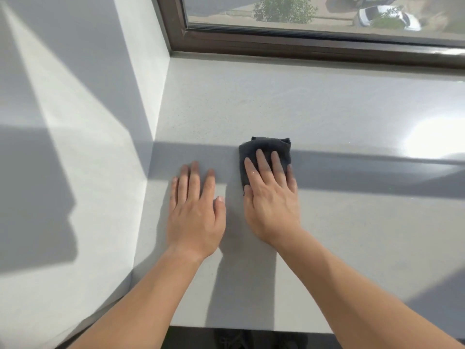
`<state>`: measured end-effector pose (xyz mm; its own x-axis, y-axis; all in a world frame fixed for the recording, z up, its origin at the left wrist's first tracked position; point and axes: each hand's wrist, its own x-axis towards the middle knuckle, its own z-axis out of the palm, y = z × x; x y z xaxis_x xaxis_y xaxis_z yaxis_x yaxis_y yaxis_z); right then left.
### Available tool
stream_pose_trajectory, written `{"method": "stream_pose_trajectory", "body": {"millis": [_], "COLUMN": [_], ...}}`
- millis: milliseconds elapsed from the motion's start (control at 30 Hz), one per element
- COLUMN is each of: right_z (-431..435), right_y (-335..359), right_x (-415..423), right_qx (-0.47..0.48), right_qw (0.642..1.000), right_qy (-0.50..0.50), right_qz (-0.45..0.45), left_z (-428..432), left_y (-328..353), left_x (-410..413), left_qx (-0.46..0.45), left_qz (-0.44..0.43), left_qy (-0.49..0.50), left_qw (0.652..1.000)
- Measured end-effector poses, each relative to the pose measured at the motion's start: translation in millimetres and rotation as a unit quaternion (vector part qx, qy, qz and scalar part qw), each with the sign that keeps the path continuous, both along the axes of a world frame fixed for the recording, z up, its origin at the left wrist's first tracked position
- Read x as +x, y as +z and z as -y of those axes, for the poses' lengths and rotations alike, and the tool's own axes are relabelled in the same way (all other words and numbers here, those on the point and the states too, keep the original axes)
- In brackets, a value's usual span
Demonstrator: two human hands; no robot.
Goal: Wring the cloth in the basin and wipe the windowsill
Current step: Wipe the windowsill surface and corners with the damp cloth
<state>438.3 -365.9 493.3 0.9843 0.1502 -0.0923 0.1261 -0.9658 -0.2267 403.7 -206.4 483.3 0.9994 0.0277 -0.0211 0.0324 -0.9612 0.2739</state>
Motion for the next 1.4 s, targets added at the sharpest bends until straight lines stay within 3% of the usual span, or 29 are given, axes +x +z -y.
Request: {"method": "stream_pose_trajectory", "body": {"millis": [67, 133, 267, 367, 467, 567, 633, 700, 800, 933, 1000, 1133, 1233, 1400], "right_z": [3.3, 29.4, 78.1, 48.3, -8.3, -3.4, 27.4, 54.4, 30.2, -31.1, -22.9, 28.5, 15.1, -47.7], "right_y": [-0.9, -1.6, -0.2, -0.6, -0.6, -1.6, -2.1, -1.0, 4.3, 4.1, 2.8, 0.4, 5.3, 5.8], "right_x": [-7.8, -8.2, -12.1, -23.7, -48.2, -51.6, -41.3, -31.6, -41.7, -99.9, -109.2, -96.3, -97.3, -144.4], "right_qx": [0.002, 0.002, 0.001, -0.01, 0.01, 0.014, -0.003, -0.006, -0.007, 0.039, 0.04, 0.003, 0.001, 0.024], "right_qw": [0.997, 0.996, 0.998, 0.994, 1.0, 0.992, 0.996, 1.0, 0.996, 0.994, 0.992, 1.0, 0.996, 0.996], "right_qy": [0.081, 0.086, -0.064, -0.11, 0.022, 0.122, 0.087, -0.011, -0.085, 0.099, 0.121, 0.0, -0.086, 0.09], "right_qz": [-0.007, -0.008, -0.015, 0.0, 0.016, 0.009, 0.004, -0.005, 0.002, 0.012, 0.008, 0.024, 0.021, 0.01], "left_z": [0.5, 0.9, -1.7, -5.0, -11.8, -22.3, -29.1, -29.6, -30.3, -33.4, -35.0, -40.9, -44.9, -53.5], "left_y": [-0.7, -2.2, -0.1, 5.1, 9.7, 5.8, 1.3, -1.3, -0.7, 1.5, 3.1, 2.9, 4.1, 10.4], "left_x": [-2.2, -4.1, -5.8, -9.7, -22.2, -36.9, -38.9, -36.3, -35.0, -34.0, -32.7, -32.2, -28.9, -24.1], "left_qx": [-0.025, -0.045, -0.071, -0.108, -0.084, -0.025, -0.004, 0.008, 0.018, 0.023, 0.014, -0.01, 0.001, -0.002], "left_qz": [0.003, 0.004, 0.008, 0.026, 0.04, 0.003, -0.013, -0.011, -0.005, -0.006, -0.002, -0.009, -0.011, -0.017], "left_qy": [0.0, 0.0, 0.0, 0.01, 0.012, -0.013, -0.022, -0.022, -0.017, -0.019, -0.02, -0.019, -0.02, -0.027], "left_qw": [1.0, 0.999, 0.997, 0.994, 0.996, 1.0, 1.0, 1.0, 1.0, 1.0, 1.0, 1.0, 1.0, 0.999]}}
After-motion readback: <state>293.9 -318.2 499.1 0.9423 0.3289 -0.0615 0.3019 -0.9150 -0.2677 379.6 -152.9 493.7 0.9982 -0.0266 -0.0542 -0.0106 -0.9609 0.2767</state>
